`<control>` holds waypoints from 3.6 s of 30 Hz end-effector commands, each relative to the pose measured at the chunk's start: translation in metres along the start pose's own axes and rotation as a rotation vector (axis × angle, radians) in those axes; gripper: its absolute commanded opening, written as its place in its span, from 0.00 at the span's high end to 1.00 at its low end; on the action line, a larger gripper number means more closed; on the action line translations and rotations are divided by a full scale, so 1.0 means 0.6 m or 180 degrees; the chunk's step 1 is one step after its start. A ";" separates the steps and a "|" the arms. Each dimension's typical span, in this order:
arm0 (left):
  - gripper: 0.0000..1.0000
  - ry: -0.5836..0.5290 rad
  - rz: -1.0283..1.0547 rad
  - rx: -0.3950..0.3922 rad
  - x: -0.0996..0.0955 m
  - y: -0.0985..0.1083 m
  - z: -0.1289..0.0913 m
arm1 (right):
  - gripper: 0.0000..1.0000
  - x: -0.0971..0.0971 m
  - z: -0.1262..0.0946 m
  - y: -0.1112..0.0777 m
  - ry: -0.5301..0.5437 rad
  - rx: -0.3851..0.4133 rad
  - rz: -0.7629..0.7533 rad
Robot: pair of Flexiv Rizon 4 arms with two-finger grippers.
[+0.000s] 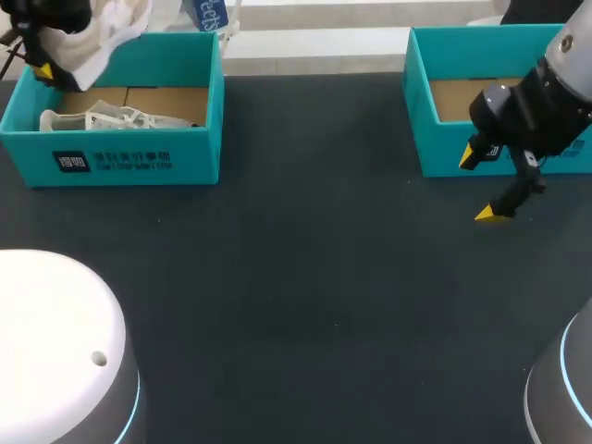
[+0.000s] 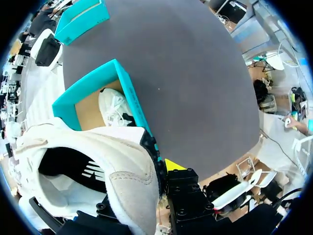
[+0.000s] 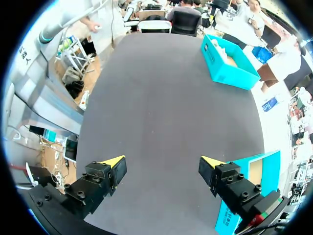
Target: Take the shoe out of the shoebox, open the shoe tongue, remove and reinsert the insole, then place the shoe into the shoebox
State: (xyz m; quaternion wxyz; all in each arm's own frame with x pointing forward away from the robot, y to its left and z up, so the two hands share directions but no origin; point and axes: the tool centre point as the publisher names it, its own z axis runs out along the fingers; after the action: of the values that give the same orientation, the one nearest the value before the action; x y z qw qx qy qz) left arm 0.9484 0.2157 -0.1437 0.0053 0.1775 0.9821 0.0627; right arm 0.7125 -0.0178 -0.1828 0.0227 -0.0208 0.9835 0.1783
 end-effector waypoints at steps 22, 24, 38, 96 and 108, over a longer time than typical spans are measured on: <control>1.00 -0.0070 -0.0035 0.0056 -0.006 0.024 0.005 | 0.00 -0.002 0.002 0.001 0.0007 0.0005 0.0001; 1.00 -0.0106 -0.0191 0.0072 -0.021 0.042 0.015 | 0.00 -0.002 0.002 0.001 0.0007 0.0005 0.0001; 1.00 0.0084 -0.0613 0.0275 -0.120 0.174 0.066 | 0.00 -0.002 0.002 0.001 0.0007 0.0005 0.0001; 1.00 -0.0167 0.3798 -0.0754 -0.177 0.248 0.111 | 0.00 -0.002 0.002 0.001 0.0007 0.0005 0.0001; 1.00 -0.0162 0.3700 -0.0612 -0.178 0.234 0.116 | 0.00 -0.002 0.002 0.001 0.0007 0.0005 0.0001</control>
State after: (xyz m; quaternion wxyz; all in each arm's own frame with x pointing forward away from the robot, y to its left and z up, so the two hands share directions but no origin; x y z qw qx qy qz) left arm 1.0961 0.3177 -0.1981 0.0115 0.6879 0.7118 0.1412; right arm 0.7125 -0.0178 -0.1828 0.0227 -0.0207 0.9835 0.1783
